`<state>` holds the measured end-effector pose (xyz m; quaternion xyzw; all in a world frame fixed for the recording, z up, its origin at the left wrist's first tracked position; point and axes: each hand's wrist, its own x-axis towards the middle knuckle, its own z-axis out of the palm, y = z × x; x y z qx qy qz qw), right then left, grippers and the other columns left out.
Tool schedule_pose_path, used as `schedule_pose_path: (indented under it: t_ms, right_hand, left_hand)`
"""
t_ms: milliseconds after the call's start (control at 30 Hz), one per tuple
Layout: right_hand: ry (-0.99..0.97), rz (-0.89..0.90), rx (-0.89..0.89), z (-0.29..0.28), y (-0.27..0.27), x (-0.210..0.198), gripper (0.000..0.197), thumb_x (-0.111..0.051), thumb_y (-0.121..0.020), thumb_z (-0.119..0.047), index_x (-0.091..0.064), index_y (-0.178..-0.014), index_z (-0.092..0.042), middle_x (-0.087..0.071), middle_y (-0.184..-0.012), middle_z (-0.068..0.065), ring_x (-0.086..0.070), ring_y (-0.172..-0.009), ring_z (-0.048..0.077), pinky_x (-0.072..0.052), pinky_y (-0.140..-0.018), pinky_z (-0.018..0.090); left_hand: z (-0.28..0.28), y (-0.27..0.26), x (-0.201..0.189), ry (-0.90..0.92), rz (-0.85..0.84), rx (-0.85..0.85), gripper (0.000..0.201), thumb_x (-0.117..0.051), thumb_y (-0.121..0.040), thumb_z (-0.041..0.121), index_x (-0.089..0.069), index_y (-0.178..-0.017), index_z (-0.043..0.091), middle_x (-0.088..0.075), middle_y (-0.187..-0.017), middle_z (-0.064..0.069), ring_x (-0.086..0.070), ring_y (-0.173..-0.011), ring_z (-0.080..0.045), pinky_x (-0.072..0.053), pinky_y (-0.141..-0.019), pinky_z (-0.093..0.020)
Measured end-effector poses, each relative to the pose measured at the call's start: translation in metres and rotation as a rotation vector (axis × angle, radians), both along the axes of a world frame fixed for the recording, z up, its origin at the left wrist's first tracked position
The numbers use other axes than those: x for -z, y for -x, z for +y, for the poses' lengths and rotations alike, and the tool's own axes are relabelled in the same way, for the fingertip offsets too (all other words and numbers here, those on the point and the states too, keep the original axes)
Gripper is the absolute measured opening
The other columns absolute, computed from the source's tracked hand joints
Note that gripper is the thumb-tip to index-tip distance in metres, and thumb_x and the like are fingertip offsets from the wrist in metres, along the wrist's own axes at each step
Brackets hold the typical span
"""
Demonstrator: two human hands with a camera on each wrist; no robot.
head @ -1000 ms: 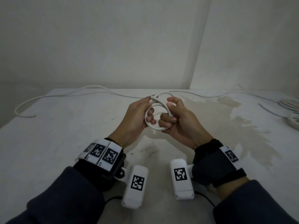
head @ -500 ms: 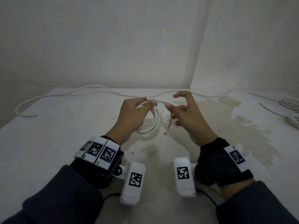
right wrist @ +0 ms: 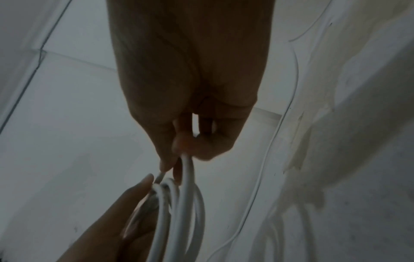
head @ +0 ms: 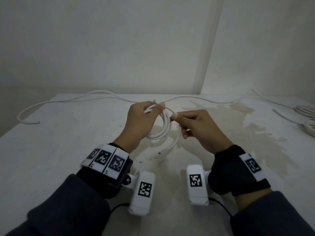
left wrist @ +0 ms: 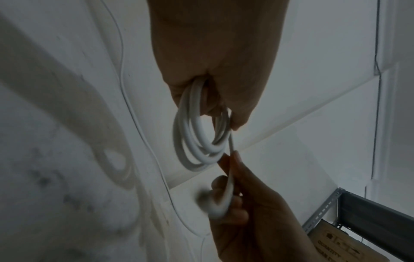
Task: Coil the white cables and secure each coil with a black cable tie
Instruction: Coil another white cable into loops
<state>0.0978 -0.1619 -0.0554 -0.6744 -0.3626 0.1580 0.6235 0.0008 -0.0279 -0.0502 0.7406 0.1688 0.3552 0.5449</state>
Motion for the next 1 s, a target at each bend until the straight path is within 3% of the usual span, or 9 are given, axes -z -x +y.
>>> schedule_pose_path:
  t_ms: [167, 233, 300, 400, 500, 600, 700, 833, 1000]
  right_hand:
    - [-0.055, 0.024, -0.015, 0.009, 0.013, 0.002, 0.011, -0.067, -0.088, -0.012, -0.074, -0.092, -0.005, -0.062, -0.059, -0.002, -0.054, -0.049, 0.011, -0.053, -0.052, 0.024]
    - [-0.092, 0.045, 0.0, 0.01, 0.014, 0.003, 0.009, -0.068, -0.087, -0.009, -0.067, -0.096, -0.006, -0.061, -0.058, -0.002, -0.057, -0.05, 0.013, -0.055, -0.054, 0.028]
    - [-0.107, 0.143, -0.009, 0.01, 0.012, 0.005, 0.026, -0.069, -0.086, -0.007, -0.055, -0.108, -0.008, -0.059, -0.06, 0.004, -0.06, -0.052, 0.015, -0.057, -0.058, 0.033]
    - [-0.049, 0.202, -0.093, 0.01, 0.014, 0.005, 0.033, -0.064, -0.09, -0.009, -0.057, -0.122, -0.008, -0.061, -0.064, 0.007, -0.062, -0.057, 0.013, -0.057, -0.063, 0.03]
    - [-0.011, 0.296, -0.211, 0.009, 0.015, 0.003, 0.02, -0.056, -0.094, -0.007, -0.066, -0.111, -0.005, -0.065, -0.07, 0.002, -0.06, -0.058, 0.007, -0.056, -0.066, 0.023]
    - [0.03, 0.44, -0.275, 0.007, 0.015, -0.001, 0.022, -0.056, -0.092, -0.011, -0.065, -0.106, 0.003, -0.065, -0.076, 0.005, -0.057, -0.053, 0.008, -0.055, -0.057, 0.021]
    - [0.157, 0.351, -0.299, 0.004, 0.018, -0.001, 0.022, -0.059, -0.09, -0.021, -0.067, -0.092, 0.0, -0.071, -0.08, 0.006, -0.055, -0.047, 0.009, -0.052, -0.049, 0.02]
    - [0.176, 0.256, -0.207, 0.005, 0.019, 0.0, 0.025, -0.052, -0.097, -0.017, -0.064, -0.081, -0.002, -0.066, -0.055, -0.003, -0.052, -0.04, 0.005, -0.047, -0.043, 0.017]
    - [-0.081, 0.425, 0.084, 0.006, 0.01, 0.001, 0.026, -0.055, -0.096, -0.016, -0.061, -0.076, 0.0, -0.062, -0.072, 0.012, -0.051, -0.039, 0.004, -0.047, -0.045, 0.014]
  left_hand:
    - [-0.004, -0.002, -0.002, 0.196, -0.029, -0.018, 0.028, -0.06, -0.093, 0.032, -0.062, -0.071, 0.015, -0.038, -0.042, 0.014, -0.033, -0.044, -0.007, -0.033, -0.046, -0.022]
    - [-0.003, -0.001, -0.002, 0.247, -0.036, -0.002, 0.027, -0.06, -0.093, 0.032, -0.06, -0.071, 0.017, -0.038, -0.04, 0.016, -0.031, -0.043, -0.007, -0.032, -0.045, -0.021]
    - [-0.003, -0.001, -0.002, 0.278, -0.039, 0.003, 0.026, -0.06, -0.093, 0.033, -0.061, -0.073, 0.017, -0.038, -0.04, 0.016, -0.031, -0.043, -0.007, -0.032, -0.045, -0.019]
    - [-0.002, 0.0, 0.001, 0.278, -0.052, -0.017, 0.024, -0.06, -0.092, 0.033, -0.062, -0.076, 0.015, -0.038, -0.041, 0.015, -0.032, -0.043, -0.007, -0.032, -0.043, -0.018]
    - [-0.001, 0.001, 0.0, 0.288, -0.083, 0.032, 0.024, -0.059, -0.094, 0.03, -0.061, -0.075, 0.015, -0.035, -0.04, 0.014, -0.028, -0.039, -0.006, -0.029, -0.041, -0.018]
    - [-0.003, 0.0, 0.002, 0.232, -0.065, 0.075, 0.024, -0.058, -0.094, 0.028, -0.059, -0.073, 0.016, -0.04, -0.04, 0.014, -0.031, -0.038, -0.004, -0.03, -0.04, -0.017]
    - [-0.009, -0.003, 0.007, 0.099, -0.019, 0.099, 0.024, -0.059, -0.094, 0.028, -0.061, -0.075, 0.014, -0.048, -0.044, 0.016, -0.041, -0.042, 0.0, -0.035, -0.045, -0.013]
    - [-0.006, -0.003, 0.007, 0.115, 0.038, 0.168, 0.022, -0.057, -0.094, 0.031, -0.062, -0.086, 0.01, -0.047, -0.048, 0.015, -0.04, -0.042, -0.001, -0.036, -0.048, -0.018]
    - [0.004, 0.002, 0.001, 0.415, 0.158, 0.266, 0.035, -0.054, -0.09, 0.051, -0.057, -0.098, 0.017, -0.064, -0.078, -0.002, -0.06, -0.068, -0.014, -0.049, -0.066, -0.027]
